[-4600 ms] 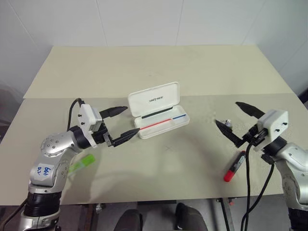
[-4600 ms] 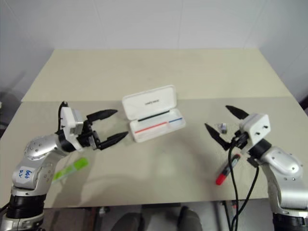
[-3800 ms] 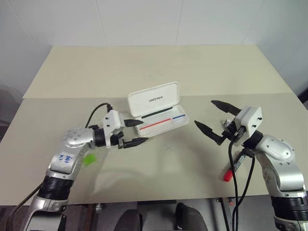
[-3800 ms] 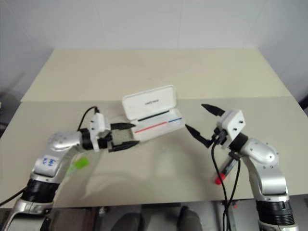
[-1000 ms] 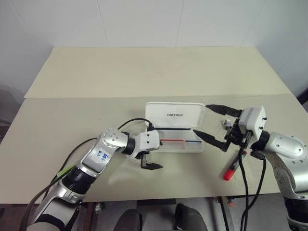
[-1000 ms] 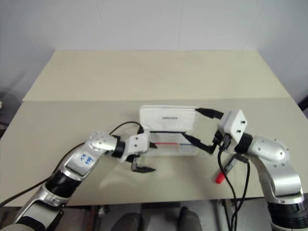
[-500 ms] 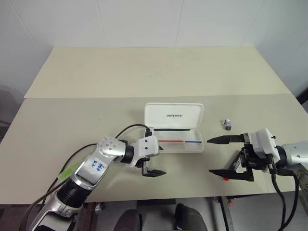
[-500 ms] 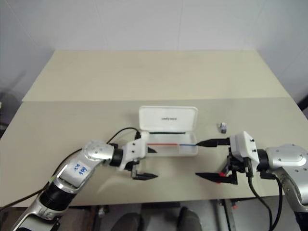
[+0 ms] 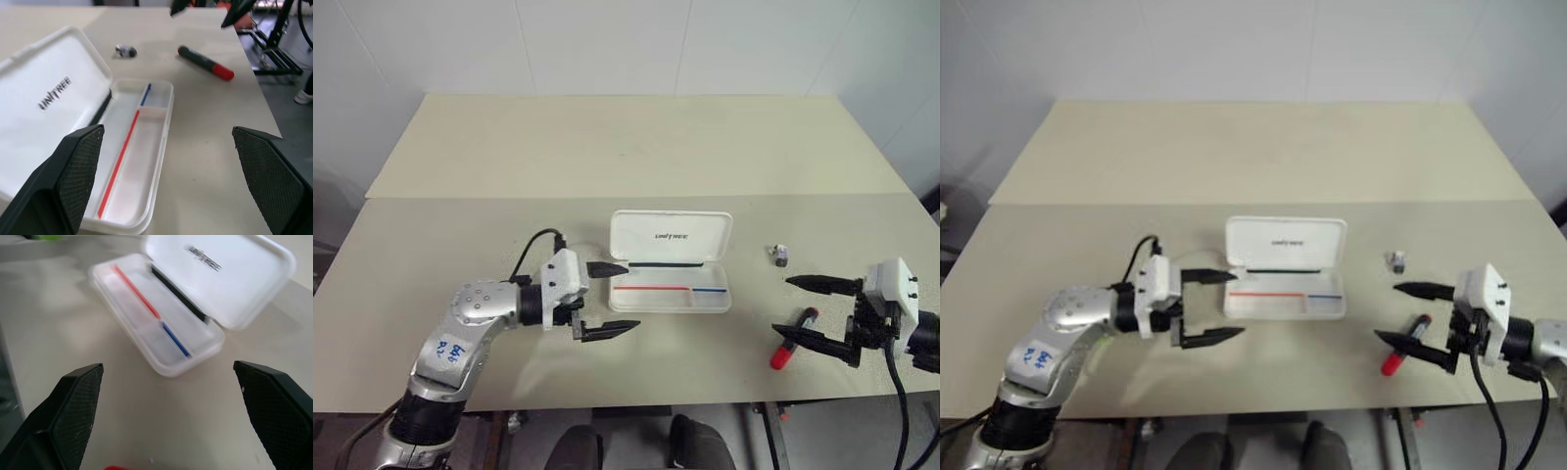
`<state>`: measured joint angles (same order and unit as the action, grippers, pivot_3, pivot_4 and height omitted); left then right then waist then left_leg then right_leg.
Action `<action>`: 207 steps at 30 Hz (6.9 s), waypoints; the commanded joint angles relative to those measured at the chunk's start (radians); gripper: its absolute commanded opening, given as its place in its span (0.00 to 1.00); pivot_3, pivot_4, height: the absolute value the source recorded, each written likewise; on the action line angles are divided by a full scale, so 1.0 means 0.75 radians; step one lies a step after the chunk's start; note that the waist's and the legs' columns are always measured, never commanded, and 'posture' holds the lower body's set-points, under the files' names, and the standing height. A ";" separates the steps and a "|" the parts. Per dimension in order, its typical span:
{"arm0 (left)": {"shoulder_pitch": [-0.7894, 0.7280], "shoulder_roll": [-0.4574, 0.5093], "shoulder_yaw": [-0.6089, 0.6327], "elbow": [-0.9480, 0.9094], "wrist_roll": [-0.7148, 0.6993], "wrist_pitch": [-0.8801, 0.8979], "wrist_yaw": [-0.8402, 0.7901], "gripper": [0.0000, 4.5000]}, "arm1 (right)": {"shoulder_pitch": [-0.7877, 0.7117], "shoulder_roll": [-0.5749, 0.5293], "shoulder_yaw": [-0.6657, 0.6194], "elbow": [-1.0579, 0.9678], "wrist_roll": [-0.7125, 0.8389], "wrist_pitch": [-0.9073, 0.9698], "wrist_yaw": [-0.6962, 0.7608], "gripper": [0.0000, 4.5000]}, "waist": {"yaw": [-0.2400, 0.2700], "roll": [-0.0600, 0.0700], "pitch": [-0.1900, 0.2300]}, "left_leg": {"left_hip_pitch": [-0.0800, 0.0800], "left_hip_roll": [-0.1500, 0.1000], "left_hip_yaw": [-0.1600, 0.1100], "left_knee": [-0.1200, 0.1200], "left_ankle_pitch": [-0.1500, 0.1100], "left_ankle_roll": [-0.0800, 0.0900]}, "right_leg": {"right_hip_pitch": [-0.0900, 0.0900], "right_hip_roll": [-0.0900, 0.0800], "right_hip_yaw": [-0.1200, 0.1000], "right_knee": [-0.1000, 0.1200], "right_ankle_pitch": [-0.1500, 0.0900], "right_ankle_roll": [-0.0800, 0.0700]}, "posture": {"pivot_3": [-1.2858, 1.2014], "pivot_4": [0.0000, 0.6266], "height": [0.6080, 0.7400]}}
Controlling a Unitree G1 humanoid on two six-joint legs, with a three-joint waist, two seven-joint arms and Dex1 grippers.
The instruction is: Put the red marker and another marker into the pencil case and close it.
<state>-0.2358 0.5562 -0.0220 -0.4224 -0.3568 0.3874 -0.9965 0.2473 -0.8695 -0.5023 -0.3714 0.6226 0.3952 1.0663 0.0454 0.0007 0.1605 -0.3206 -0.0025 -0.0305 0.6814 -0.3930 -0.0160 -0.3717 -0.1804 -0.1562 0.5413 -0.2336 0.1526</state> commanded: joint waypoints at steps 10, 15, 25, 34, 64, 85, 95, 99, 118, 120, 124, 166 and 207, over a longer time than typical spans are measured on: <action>-0.044 -0.048 -0.047 0.096 -0.013 -0.176 0.005 1.00 | 0.282 0.262 -0.303 -0.600 0.052 0.702 -0.836 1.00 | 0.011 0.002 -0.001 | 0.000 0.000 0.001 -0.001 -0.001 -0.001 | 0.000 0.000 0.001 0.000 0.002 -0.003 | 0.52 0.24 1.00; -0.112 -0.067 -0.090 0.169 -0.011 -0.205 -0.010 1.00 | 0.210 0.348 -0.344 -0.759 0.150 1.133 -1.094 1.00 | 0.009 0.002 -0.001 | 0.000 0.000 0.001 -0.001 -0.001 0.000 | -0.002 0.001 0.002 0.001 0.002 -0.003 | 0.52 0.24 1.00; -0.141 -0.044 -0.103 0.189 -0.021 -0.214 -0.022 1.00 | -0.277 0.631 -0.328 -0.751 0.224 1.626 -1.341 1.00 | 0.006 0.004 -0.001 | -0.001 0.001 -0.002 -0.003 -0.002 0.001 | -0.005 0.003 0.002 0.001 0.002 -0.007 | 0.52 0.24 1.00; -0.121 -0.013 -0.088 0.151 -0.013 -0.209 0.009 1.00 | -0.293 0.635 -0.243 -0.658 0.229 1.626 -1.536 1.00 | 0.004 0.005 -0.001 | -0.001 0.000 0.000 -0.004 -0.004 0.004 | -0.006 0.003 0.002 0.001 0.002 -0.006 | 0.52 0.24 1.00; -0.145 0.043 -0.045 0.187 0.026 -0.270 0.055 1.00 | -0.407 0.050 0.302 -0.410 -0.004 1.045 -1.058 0.13 | -0.027 0.005 -0.001 | 0.001 0.002 0.002 -0.006 -0.004 0.004 | -0.006 0.008 0.009 -0.003 0.002 -0.006 | 0.52 0.24 1.00; -0.049 0.152 0.083 0.239 0.052 -0.373 0.057 1.00 | -1.007 0.125 1.025 0.268 -0.528 -0.310 -0.005 0.13 | -0.038 0.003 0.002 | 0.001 0.004 0.004 -0.003 -0.004 0.003 | -0.006 0.009 0.008 -0.005 0.003 -0.005 | 0.52 0.24 1.00; 0.020 0.178 0.122 0.146 0.050 -0.340 0.103 1.00 | -1.258 0.380 1.133 0.692 -0.740 -0.618 0.032 0.13 | -0.039 0.004 0.003 | 0.001 0.005 0.002 -0.003 -0.006 0.000 | -0.006 0.009 0.005 -0.004 0.003 -0.005 | 0.52 0.24 1.00; 0.033 0.185 0.132 0.119 0.050 -0.328 0.126 1.00 | -1.261 0.401 1.153 0.738 -0.795 -0.650 0.058 0.13 | -0.043 0.005 0.004 | 0.001 0.005 0.002 -0.003 -0.007 -0.001 | -0.006 0.009 0.005 -0.004 0.003 -0.005 | 0.52 0.24 1.00; 0.044 0.183 0.143 0.087 0.055 -0.316 0.188 1.00 | -1.362 0.474 1.152 0.838 -0.928 -0.609 0.035 0.84 | -0.066 0.006 0.004 | 0.002 0.013 0.004 -0.002 -0.007 -0.003 | -0.007 0.015 0.004 -0.004 0.003 -0.005 | 0.52 0.24 1.00; 0.054 0.188 0.151 0.080 0.052 -0.313 0.189 1.00 | -1.368 0.490 1.135 0.807 -0.887 -0.573 0.048 1.00 | -0.066 0.006 0.004 | 0.002 0.013 0.004 -0.002 -0.008 -0.004 | -0.007 0.016 0.004 -0.004 0.003 -0.005 | 0.52 0.24 1.00; 0.094 0.198 0.176 0.050 0.045 -0.307 0.191 1.00 | -1.366 0.533 1.045 0.729 -0.720 -0.411 0.080 1.00 | -0.066 0.007 0.005 | 0.001 0.017 0.005 -0.002 -0.008 -0.005 | -0.008 0.018 0.002 -0.004 0.002 -0.005 | 0.52 0.24 1.00; 0.905 0.165 0.697 0.620 0.087 -0.768 0.018 0.96 | -0.806 0.147 0.717 0.275 -0.074 -0.450 0.672 1.00 | -0.030 0.010 0.002 | 0.010 0.025 0.030 0.001 -0.027 -0.001 | -0.009 0.020 -0.004 -0.004 0.000 -0.011 | 0.52 0.24 1.00; 0.232 0.234 0.079 0.119 0.064 -0.451 -0.005 0.25 | -0.601 0.092 0.619 0.236 -0.154 -0.499 0.515 1.00 | -0.029 0.010 0.000 | 0.025 0.030 0.053 0.000 -0.035 -0.003 | -0.009 0.021 -0.008 0.000 0.001 -0.020 | 0.52 0.24 1.00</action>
<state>-0.0498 0.7380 0.0592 -0.3171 -0.3221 0.0625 -0.9970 -0.2069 -0.7798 0.0032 -0.1556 0.4959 0.0303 1.4652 0.0236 0.0080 0.1608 -0.3014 0.0204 0.0101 0.6814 -0.4195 -0.0180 -0.3778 -0.1644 -0.1625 0.5416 -0.2328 0.1379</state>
